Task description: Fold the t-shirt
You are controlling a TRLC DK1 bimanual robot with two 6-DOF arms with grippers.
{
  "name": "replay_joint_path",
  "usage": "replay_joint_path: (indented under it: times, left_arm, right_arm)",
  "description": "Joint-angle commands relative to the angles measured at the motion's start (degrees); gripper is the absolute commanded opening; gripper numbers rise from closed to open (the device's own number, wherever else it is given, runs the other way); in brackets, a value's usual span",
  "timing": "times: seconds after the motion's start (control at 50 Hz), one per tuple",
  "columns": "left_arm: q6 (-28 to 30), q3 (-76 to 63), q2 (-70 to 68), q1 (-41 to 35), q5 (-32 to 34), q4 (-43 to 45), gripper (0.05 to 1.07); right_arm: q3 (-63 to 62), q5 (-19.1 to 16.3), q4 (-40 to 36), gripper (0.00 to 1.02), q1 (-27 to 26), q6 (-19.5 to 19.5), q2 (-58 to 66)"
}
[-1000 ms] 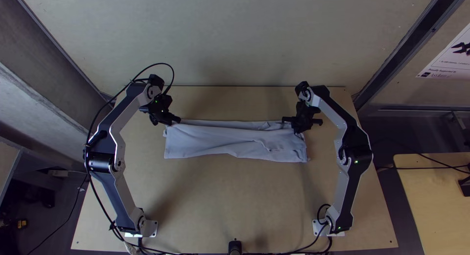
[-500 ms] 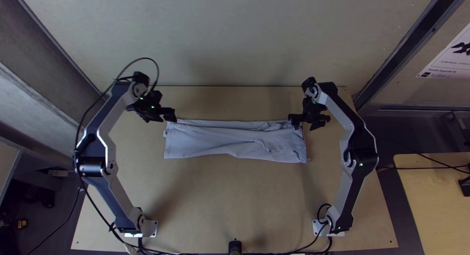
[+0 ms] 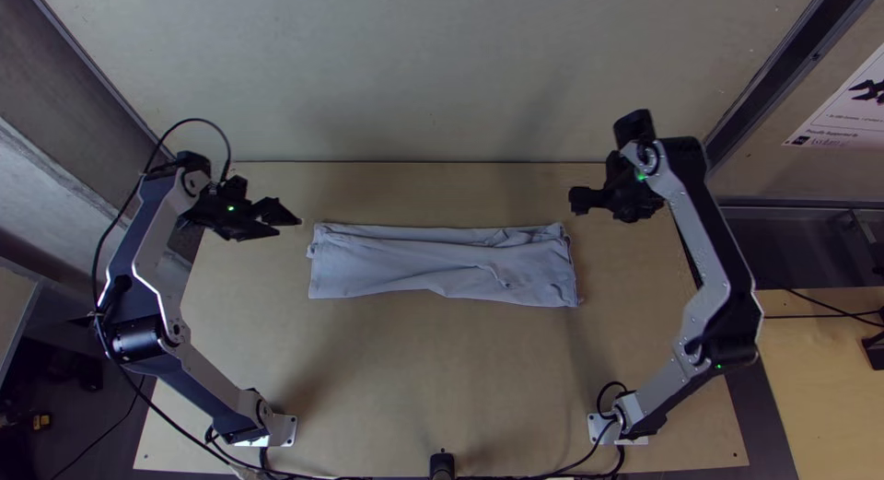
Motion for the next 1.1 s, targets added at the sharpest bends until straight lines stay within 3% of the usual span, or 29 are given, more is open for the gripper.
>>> replay_joint_path:
  times: [0.0,0.24,0.62,0.84,1.08]
  left_arm:
    - [2.05,-3.5,-1.58,3.18,2.53,0.35,1.03]
    - [6.27,-10.53,0.26,7.57,4.9,6.41,1.03]
    - [9.0,-15.1,8.17,8.54,8.33,8.08,1.03]
    - [6.27,-19.76,10.54,3.53,8.33,11.77,1.03]
    - [-3.31,-25.03,7.56,-6.14,8.07,21.44,1.03]
  right_arm:
    - [2.84,0.2,-0.63,0.99,0.17,-0.33,-3.94]
    - [2.31,-0.33,-0.63,0.99,2.27,4.33,-10.18]
    - [-1.9,-0.42,-0.46,0.99,3.51,7.23,-15.72]
    - [-3.4,-0.42,-0.02,0.99,3.77,8.11,-16.86]
    - [-4.63,-0.42,0.25,0.99,3.94,8.9,-17.3]
